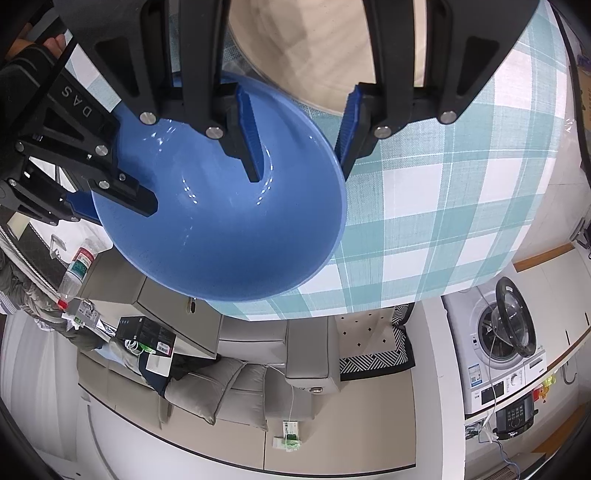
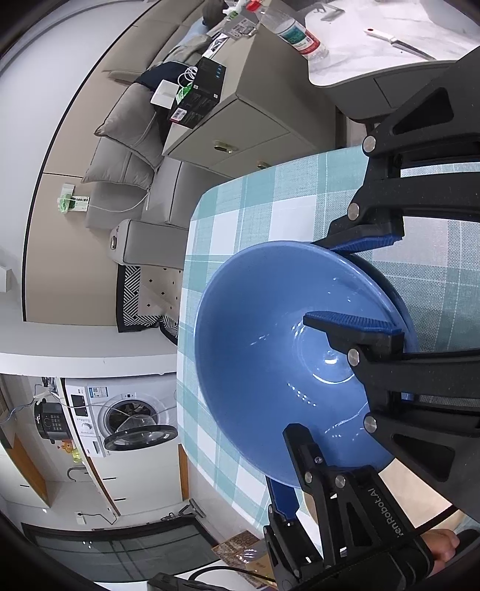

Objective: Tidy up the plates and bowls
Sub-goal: 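Open both tools to release the nested bowl rim, then move both open tools to the rim of the nested blue bowls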

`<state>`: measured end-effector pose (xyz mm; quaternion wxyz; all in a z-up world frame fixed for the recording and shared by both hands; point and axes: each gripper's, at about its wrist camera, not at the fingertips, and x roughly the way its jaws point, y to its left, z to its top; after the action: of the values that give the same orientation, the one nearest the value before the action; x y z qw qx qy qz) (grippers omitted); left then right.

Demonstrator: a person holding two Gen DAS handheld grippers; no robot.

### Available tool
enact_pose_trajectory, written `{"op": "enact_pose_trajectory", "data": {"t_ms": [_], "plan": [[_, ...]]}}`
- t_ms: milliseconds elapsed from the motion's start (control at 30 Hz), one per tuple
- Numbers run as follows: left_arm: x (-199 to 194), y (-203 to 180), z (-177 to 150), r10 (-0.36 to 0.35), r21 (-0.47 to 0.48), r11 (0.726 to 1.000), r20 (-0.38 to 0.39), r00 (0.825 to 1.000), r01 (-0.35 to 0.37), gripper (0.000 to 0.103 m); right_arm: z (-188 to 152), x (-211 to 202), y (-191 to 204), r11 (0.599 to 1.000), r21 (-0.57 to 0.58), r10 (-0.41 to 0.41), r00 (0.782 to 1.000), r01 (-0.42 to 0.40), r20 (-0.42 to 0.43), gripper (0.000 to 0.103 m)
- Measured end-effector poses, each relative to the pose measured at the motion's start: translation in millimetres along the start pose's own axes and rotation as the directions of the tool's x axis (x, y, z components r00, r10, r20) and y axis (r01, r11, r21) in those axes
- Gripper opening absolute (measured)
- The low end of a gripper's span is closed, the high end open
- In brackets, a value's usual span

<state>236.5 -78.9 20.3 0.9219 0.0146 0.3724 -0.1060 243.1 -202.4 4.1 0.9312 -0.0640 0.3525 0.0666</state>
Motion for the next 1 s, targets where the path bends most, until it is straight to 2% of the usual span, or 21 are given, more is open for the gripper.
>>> {"op": "enact_pose_trajectory", "data": {"t_ms": [133, 200, 233, 300, 500, 600, 700, 800, 867, 1000], "plan": [[-0.4, -0.3, -1.3, -0.003, 0.004, 1.000, -0.006, 1.000, 0.003, 0.037, -1.9, -0.7, 1.2, 1.000, -0.011, -0.007, 1.000, 0.007, 0.004, 0.034], [-0.2, 0.2, -1.7, -0.007, 0.002, 1.000, -0.010, 1.000, 0.007, 0.039, -2.6, -1.8, 1.5, 1.000, -0.012, 0.002, 1.000, -0.002, 0.001, 0.039], [0.0, 0.6, -1.9, -0.008, 0.001, 1.000, -0.013, 1.000, 0.008, 0.039, -3.0, -2.3, 2.8, 1.000, -0.016, 0.011, 1.000, -0.011, 0.000, 0.045], [0.7, 0.4, -1.8, -0.007, 0.002, 1.000, -0.016, 1.000, 0.007, 0.039, -4.1, -3.5, 3.8, 1.000, -0.022, 0.016, 1.000, -0.016, 0.002, 0.049], [-0.3, 1.3, -2.1, -0.014, 0.003, 1.000, -0.018, 1.000, 0.014, 0.041, -5.5, -5.1, 0.4, 1.000, -0.016, 0.021, 1.000, -0.021, 0.003, 0.050], [-2.5, 2.6, -2.0, -0.017, 0.001, 1.000, -0.010, 1.000, 0.017, 0.049, -5.8, -5.8, -0.4, 1.000, -0.015, 0.024, 1.000, -0.024, 0.002, 0.051], [-3.7, 3.3, -2.0, -0.017, 0.000, 1.000, -0.009, 1.000, 0.017, 0.051, -6.2, -8.6, 0.0, 1.000, -0.022, 0.020, 1.000, -0.020, 0.014, 0.060], [-5.3, 5.8, -0.9, -0.013, -0.012, 1.000, -0.008, 1.000, 0.013, 0.058, -6.2, -13.2, -1.9, 0.999, -0.025, 0.027, 0.999, -0.027, 0.029, 0.067], [-6.4, 7.1, -0.3, -0.016, -0.019, 1.000, -0.009, 1.000, 0.016, 0.059, -6.2, -15.8, -3.8, 0.999, -0.020, 0.034, 0.999, -0.034, 0.036, 0.076], [-9.9, 7.8, 0.5, -0.011, -0.021, 1.000, -0.004, 1.000, 0.011, 0.061, -5.8, -24.0, -6.2, 0.998, -0.026, 0.061, 0.997, -0.060, 0.054, 0.085]]}}
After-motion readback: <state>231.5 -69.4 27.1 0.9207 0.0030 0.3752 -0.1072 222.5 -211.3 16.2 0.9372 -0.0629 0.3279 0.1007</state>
